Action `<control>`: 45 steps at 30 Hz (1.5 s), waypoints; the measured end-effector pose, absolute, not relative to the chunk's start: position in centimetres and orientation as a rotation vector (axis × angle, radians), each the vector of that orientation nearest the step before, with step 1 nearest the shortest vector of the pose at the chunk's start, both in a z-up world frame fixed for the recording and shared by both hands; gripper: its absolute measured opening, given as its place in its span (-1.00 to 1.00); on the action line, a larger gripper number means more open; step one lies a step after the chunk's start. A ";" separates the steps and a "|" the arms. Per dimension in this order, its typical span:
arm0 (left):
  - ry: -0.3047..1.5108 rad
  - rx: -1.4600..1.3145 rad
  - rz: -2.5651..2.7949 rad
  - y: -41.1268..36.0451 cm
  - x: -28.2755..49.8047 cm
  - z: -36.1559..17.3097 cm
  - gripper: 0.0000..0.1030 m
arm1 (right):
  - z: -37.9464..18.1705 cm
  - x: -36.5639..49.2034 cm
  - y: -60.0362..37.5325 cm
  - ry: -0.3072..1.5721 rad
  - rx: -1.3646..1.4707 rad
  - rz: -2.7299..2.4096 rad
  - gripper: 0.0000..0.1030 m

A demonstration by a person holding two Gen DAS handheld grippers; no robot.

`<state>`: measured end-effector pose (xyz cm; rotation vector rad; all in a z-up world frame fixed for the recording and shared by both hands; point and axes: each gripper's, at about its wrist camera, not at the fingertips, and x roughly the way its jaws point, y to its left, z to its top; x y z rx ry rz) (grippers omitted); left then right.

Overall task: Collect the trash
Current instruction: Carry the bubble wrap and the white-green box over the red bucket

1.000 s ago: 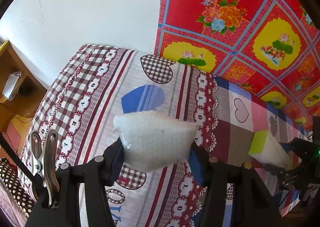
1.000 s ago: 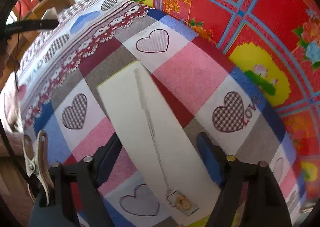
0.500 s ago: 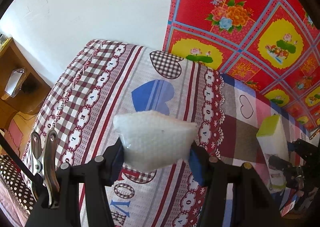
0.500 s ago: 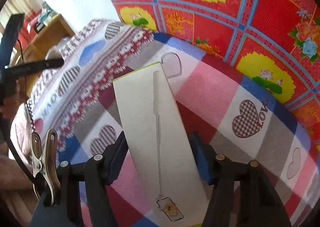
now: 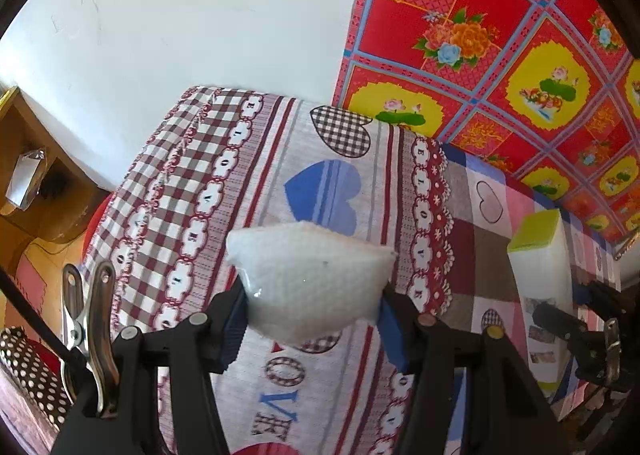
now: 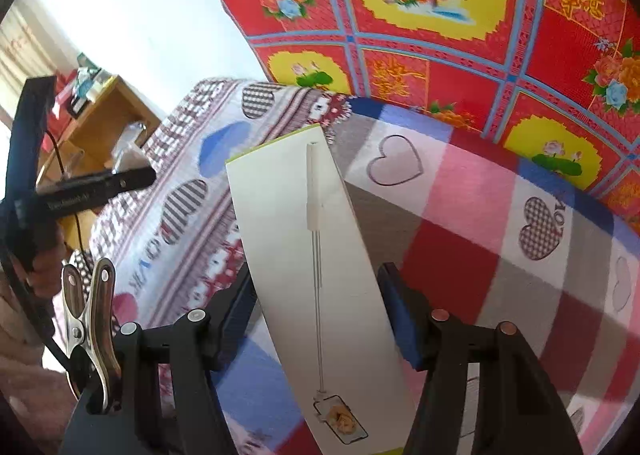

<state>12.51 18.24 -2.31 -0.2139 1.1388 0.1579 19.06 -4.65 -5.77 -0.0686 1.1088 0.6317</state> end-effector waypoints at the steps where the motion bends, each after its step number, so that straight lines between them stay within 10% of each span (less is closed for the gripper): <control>1: 1.137 -0.208 0.153 18.5 12.3 -2.2 0.15 | -5.6 18.8 -4.2 1.107 -0.057 0.628 0.21; 45: 1.073 -0.173 -0.035 27.5 7.3 1.9 0.15 | -0.5 11.1 11.8 1.029 0.076 0.553 0.21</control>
